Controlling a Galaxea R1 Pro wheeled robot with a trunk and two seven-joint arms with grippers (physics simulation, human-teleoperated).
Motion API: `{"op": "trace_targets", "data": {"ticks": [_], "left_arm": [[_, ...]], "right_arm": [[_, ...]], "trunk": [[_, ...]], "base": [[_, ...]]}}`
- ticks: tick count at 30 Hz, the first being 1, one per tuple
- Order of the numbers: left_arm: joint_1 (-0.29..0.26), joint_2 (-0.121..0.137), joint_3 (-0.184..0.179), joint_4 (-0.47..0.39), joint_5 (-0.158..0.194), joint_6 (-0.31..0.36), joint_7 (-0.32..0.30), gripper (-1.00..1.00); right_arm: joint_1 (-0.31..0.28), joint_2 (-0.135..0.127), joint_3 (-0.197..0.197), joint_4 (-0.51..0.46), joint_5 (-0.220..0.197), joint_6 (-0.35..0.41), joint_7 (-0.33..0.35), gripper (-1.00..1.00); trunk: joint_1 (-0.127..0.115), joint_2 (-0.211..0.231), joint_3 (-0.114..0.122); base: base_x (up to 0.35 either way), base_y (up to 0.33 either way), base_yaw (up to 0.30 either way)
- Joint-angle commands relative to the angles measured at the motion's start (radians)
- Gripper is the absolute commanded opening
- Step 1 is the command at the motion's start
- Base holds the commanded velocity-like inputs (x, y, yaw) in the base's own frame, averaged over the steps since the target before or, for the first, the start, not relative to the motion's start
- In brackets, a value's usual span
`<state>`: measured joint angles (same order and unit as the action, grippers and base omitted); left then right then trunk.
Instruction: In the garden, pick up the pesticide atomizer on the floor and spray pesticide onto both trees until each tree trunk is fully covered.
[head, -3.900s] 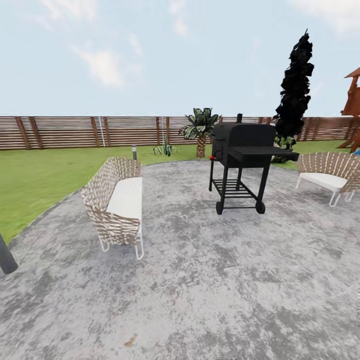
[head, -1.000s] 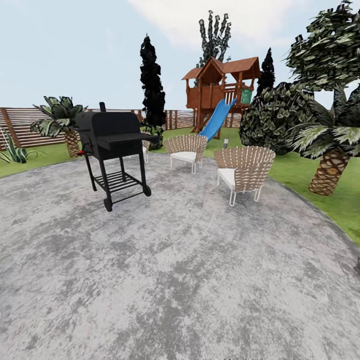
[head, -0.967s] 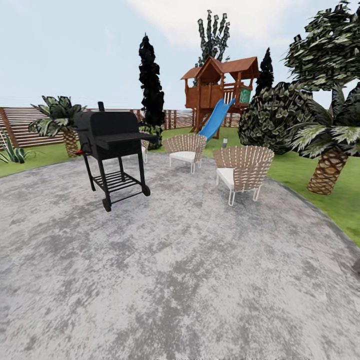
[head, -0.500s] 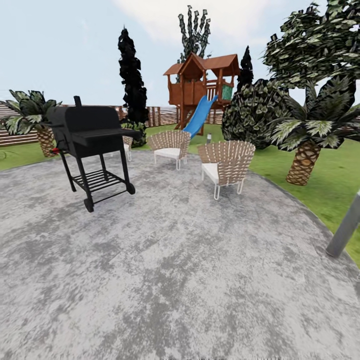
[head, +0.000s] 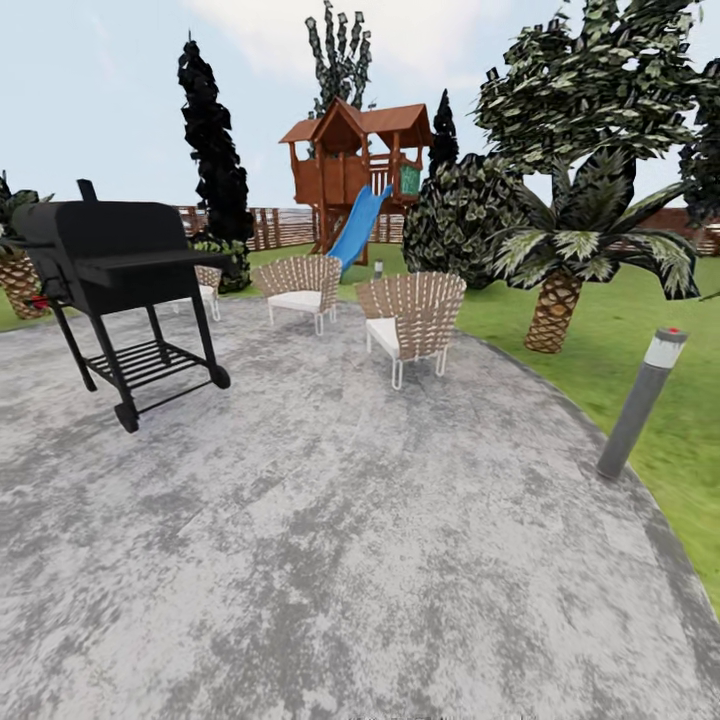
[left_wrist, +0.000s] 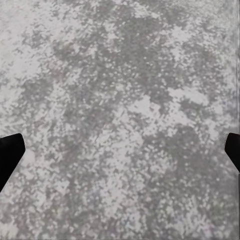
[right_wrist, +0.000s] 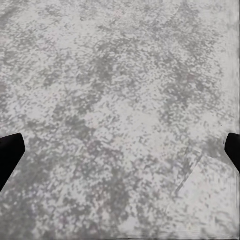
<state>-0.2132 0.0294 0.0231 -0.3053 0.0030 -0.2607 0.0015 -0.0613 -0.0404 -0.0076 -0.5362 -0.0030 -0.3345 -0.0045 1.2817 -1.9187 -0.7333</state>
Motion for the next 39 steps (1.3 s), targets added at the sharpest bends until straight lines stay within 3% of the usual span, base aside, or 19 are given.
{"op": "trace_targets", "data": {"ticks": [1,31,39], "left_arm": [[0.000,0.000,0.000,0.000,0.000,0.000,0.000,1.00],[0.000,0.000,0.000,0.000,0.000,0.000,0.000,1.00],[0.000,0.000,0.000,0.000,-0.002,0.000,-0.001,1.00]], "right_arm": [[0.000,0.000,0.000,0.000,0.000,0.000,0.000,1.00],[0.000,-0.001,0.000,-0.001,0.000,0.000,0.000,1.00],[0.000,-0.001,0.000,-0.001,0.000,0.000,0.000,1.00]], "trunk": [[0.004,-0.007,-0.004],[0.119,-0.217,-0.117],[0.119,-0.217,-0.121]], "base": [[0.000,0.000,-0.282],[0.000,0.000,-0.273],[0.000,0.000,-0.280]]}}
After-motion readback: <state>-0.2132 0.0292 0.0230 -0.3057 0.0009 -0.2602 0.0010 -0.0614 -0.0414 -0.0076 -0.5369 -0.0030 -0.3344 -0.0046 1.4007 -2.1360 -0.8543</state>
